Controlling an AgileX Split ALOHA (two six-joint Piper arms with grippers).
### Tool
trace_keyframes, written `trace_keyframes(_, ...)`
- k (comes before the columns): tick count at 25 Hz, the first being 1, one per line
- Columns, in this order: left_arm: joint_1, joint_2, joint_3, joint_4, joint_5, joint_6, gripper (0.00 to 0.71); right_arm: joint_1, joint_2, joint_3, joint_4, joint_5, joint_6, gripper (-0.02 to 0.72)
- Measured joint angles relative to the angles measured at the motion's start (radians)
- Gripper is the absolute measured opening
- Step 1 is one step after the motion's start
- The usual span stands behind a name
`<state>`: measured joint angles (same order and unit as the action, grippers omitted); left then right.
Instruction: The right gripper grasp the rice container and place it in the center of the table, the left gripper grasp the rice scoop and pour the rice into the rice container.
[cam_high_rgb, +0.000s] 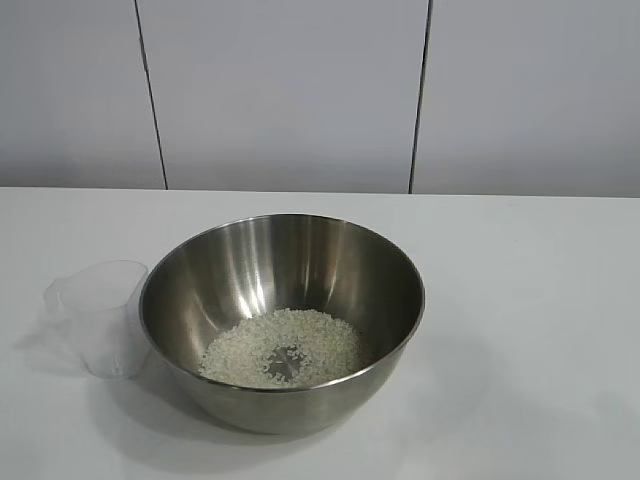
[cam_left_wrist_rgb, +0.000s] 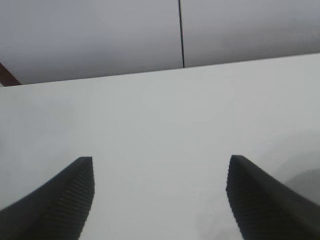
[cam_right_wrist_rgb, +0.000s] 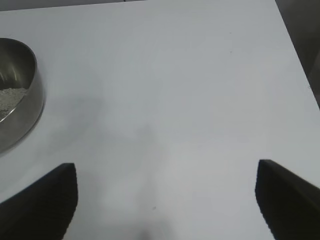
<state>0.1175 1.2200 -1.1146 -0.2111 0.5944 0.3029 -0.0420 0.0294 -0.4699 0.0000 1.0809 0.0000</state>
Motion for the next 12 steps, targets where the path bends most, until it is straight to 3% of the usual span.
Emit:
trace_keyframes(1,0.058,-0.014,0.000,-0.091,0.016,0.060,0.534,0.000,0.000,0.000,0.000,0.000,0.000,0.661)
trace_keyframes(5,0.199,-0.082,-0.001,-0.321,0.095,0.253,0.534,0.000,0.000,0.000,0.000,0.000,0.000,0.661)
trace_keyframes(7,0.222,-0.143,-0.001,-0.358,0.121,0.279,0.534,0.000,0.000,0.000,0.000,0.000,0.000,0.661)
trace_keyframes(12,0.216,-0.324,-0.002,-0.365,0.264,0.249,0.534,0.000,0.000,0.000,0.000,0.000,0.000,0.661)
